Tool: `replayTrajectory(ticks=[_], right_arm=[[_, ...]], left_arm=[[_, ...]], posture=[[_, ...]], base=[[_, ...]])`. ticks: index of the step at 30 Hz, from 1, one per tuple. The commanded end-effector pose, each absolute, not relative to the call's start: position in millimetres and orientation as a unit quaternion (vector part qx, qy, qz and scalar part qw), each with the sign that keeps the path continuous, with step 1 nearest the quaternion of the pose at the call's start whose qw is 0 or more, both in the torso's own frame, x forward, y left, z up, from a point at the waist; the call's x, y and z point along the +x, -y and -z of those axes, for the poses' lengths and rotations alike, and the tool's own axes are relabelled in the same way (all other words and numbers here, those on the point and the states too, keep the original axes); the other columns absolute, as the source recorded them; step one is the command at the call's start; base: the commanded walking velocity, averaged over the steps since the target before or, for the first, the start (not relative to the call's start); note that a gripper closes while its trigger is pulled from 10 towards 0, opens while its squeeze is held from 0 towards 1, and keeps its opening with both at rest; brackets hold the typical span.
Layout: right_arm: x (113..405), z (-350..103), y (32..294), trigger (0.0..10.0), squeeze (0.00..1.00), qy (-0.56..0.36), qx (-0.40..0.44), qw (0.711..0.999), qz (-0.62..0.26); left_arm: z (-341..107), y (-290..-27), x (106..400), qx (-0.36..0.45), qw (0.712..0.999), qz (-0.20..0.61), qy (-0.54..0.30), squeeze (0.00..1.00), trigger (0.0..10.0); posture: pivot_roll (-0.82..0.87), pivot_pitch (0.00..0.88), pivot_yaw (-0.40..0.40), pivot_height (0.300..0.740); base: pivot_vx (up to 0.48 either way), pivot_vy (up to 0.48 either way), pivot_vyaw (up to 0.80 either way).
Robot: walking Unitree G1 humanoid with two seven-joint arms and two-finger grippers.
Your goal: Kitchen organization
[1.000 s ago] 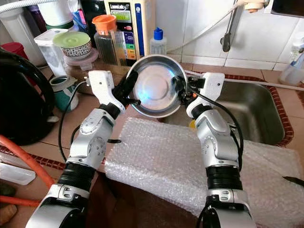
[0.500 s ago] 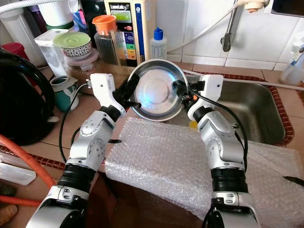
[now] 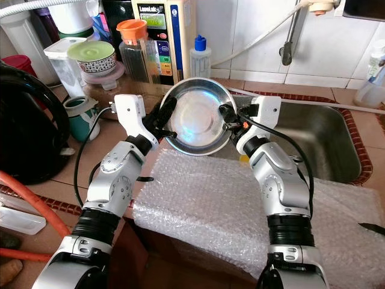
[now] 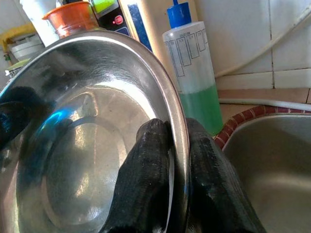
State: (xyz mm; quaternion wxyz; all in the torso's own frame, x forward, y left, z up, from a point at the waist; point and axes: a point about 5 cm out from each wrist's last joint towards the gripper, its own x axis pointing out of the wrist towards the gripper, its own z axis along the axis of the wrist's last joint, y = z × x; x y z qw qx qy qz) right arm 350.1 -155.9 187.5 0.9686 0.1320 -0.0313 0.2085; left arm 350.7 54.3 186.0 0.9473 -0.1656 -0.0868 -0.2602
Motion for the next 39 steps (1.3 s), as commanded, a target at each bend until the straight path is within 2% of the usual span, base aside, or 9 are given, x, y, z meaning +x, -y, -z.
replayTrajectory(ticks=[1,18,28,39], right_arm=[[352,-183,148,0.0,0.0,0.012,0.129,0.97,-0.206],[355,-184,153,0.0,0.0,0.02,0.135,0.975,-0.176],[363,-188,183,0.0,0.0,0.045,0.133,0.988,-0.068],[366,-186,204,0.0,0.0,0.055,0.122,0.991,-0.002]], left_arm=[[-204,-30,342,-0.153,0.923,0.332,0.116,1.0,10.0],[-205,-32,344,-0.161,0.923,0.33,0.113,1.0,10.0],[-196,-39,342,-0.158,0.929,0.321,0.091,1.0,10.0],[-186,-50,345,-0.135,0.946,0.288,0.069,1.0,10.0]], posture=[[-0.03,0.0,0.128,0.74],[-0.02,0.0,0.127,0.74],[-0.02,0.0,0.129,0.74],[-0.02,0.0,0.123,0.74]], base=[[0.0,0.0,0.0],[0.0,0.0,0.0],[0.0,0.0,0.0],[0.0,0.0,0.0]])
